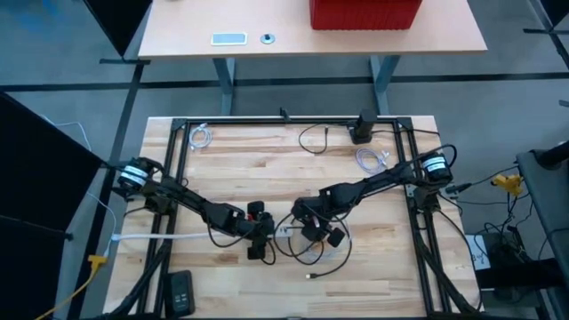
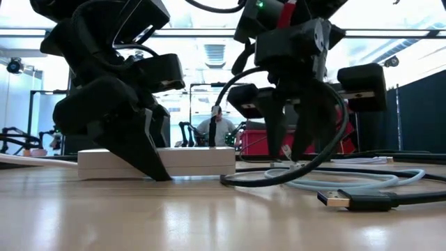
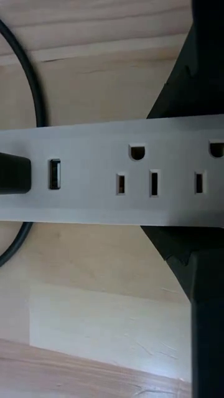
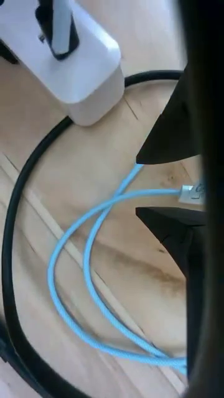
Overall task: Insert USB
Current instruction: Insert the blue charger cable into the white outlet extension
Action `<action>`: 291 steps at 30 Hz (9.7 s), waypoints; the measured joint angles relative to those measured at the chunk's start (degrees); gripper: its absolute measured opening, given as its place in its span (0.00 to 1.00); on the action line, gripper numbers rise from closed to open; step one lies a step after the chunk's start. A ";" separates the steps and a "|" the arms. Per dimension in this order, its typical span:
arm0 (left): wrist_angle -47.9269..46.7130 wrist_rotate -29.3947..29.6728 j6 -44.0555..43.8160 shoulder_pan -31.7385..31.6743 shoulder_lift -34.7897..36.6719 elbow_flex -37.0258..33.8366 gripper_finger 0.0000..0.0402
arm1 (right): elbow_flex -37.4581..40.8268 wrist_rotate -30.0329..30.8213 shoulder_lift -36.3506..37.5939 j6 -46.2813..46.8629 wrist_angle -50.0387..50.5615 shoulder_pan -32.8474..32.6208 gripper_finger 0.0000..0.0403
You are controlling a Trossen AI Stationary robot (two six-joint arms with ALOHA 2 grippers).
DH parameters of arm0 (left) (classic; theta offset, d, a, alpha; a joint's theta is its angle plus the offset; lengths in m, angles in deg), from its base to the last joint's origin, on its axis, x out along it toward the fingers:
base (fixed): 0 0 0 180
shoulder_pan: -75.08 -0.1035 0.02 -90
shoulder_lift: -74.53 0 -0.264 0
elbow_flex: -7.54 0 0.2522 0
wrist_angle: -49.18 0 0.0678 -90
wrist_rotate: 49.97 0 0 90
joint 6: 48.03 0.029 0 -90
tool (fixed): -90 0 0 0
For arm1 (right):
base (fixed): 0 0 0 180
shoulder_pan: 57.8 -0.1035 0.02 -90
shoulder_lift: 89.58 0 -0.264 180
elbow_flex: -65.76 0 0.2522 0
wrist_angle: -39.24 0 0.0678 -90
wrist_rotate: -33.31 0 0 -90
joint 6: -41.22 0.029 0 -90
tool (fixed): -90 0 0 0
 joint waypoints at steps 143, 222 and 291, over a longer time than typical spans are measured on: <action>-61.14 -26.86 -33.51 1.46 22.13 5.98 0.41 | 23.36 -26.00 2.28 46.21 -100.28 10.78 0.00; -6.50 47.17 0.64 14.25 16.11 13.57 0.04 | 2.10 -15.01 8.15 29.98 -56.43 8.58 0.15; -72.27 5.05 -31.84 14.36 19.59 23.38 0.33 | 10.67 -13.79 18.74 22.63 -49.25 8.99 0.00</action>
